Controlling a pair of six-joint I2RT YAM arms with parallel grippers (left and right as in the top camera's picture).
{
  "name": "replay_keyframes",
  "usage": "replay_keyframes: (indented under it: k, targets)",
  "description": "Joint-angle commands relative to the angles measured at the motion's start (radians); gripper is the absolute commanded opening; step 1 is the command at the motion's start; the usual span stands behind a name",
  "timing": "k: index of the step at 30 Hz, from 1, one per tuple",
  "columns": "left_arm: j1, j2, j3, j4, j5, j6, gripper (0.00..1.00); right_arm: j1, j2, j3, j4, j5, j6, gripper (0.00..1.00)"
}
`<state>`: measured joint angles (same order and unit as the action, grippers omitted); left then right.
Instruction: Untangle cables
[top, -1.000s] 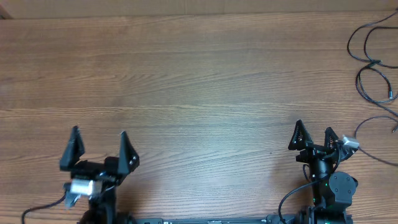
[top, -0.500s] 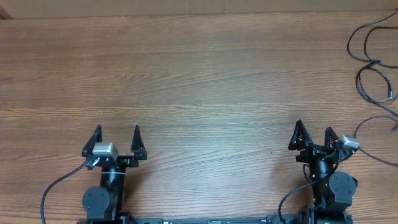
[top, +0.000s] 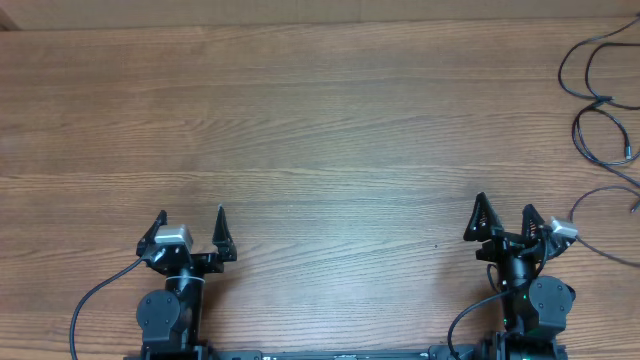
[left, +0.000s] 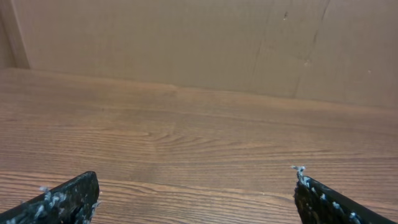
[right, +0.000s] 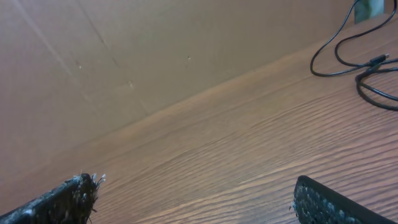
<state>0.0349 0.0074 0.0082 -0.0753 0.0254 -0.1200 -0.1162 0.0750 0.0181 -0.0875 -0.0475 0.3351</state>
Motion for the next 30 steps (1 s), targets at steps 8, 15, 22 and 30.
replay_keyframes:
  k: [8, 15, 22, 30]
  targets:
    - [0.006, -0.004, -0.003, -0.002, -0.010, 0.019, 1.00, 0.004, -0.002, -0.010, 0.006, 0.001, -0.010, 1.00]
    - [0.006, -0.004, -0.003, -0.002, -0.010, 0.019, 1.00, 0.004, -0.002, -0.010, 0.006, 0.001, -0.010, 1.00]
    - [0.006, -0.003, -0.003, -0.002, -0.009, 0.019, 1.00, 0.005, -0.020, -0.010, 0.041, -0.003, -0.018, 1.00]
    - [0.006, -0.003, -0.003, -0.002, -0.010, 0.019, 1.00, 0.034, -0.073, -0.010, 0.008, -0.007, -0.159, 1.00]
